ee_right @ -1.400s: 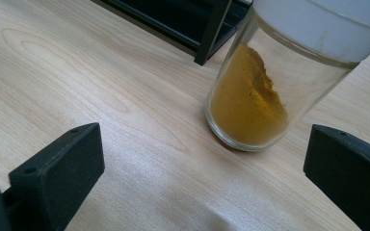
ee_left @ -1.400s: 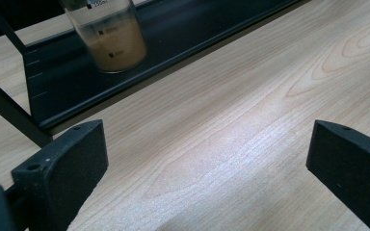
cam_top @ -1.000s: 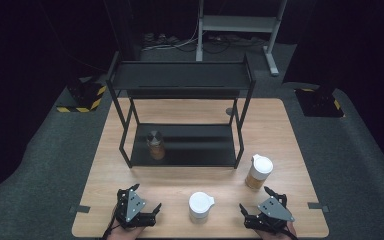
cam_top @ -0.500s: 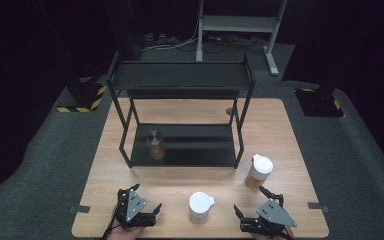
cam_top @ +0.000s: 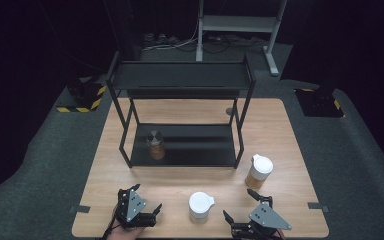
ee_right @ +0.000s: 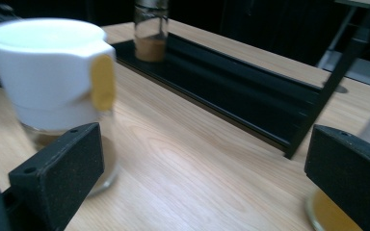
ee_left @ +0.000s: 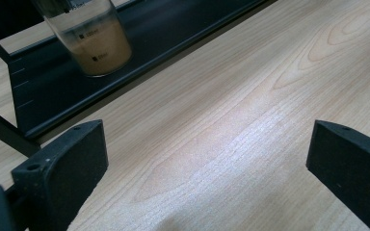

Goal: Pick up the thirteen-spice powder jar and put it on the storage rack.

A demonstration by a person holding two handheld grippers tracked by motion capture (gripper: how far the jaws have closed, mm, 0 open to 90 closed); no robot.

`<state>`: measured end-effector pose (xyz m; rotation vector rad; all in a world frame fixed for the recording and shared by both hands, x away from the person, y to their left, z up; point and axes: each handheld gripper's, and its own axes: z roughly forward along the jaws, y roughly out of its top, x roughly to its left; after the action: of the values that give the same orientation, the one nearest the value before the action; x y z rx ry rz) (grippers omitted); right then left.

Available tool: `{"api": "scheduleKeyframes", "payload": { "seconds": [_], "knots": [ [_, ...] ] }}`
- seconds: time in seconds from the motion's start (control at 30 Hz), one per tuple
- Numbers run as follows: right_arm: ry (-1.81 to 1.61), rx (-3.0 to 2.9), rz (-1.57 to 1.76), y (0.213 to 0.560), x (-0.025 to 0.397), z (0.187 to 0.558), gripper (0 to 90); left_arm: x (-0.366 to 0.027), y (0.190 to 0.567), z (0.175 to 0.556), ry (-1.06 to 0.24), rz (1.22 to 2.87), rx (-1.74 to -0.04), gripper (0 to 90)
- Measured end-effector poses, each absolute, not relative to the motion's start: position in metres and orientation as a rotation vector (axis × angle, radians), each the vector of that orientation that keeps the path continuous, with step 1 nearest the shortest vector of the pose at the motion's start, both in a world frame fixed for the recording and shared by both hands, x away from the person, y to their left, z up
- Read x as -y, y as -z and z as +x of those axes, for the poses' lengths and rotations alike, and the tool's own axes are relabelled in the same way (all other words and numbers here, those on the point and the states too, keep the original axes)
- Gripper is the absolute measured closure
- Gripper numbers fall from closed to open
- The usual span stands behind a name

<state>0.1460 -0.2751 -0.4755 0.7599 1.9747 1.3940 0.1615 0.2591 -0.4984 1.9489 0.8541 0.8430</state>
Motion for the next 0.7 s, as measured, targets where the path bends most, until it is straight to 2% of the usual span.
{"api": "scheduleKeyframes", "payload": {
  "seconds": [0.7],
  "knots": [
    [-1.515,-2.068,0.712,0.481,0.252,0.159,0.0,-0.261,0.498,0.163,-0.83,1.948,-0.849,1.3]
  ]
}}
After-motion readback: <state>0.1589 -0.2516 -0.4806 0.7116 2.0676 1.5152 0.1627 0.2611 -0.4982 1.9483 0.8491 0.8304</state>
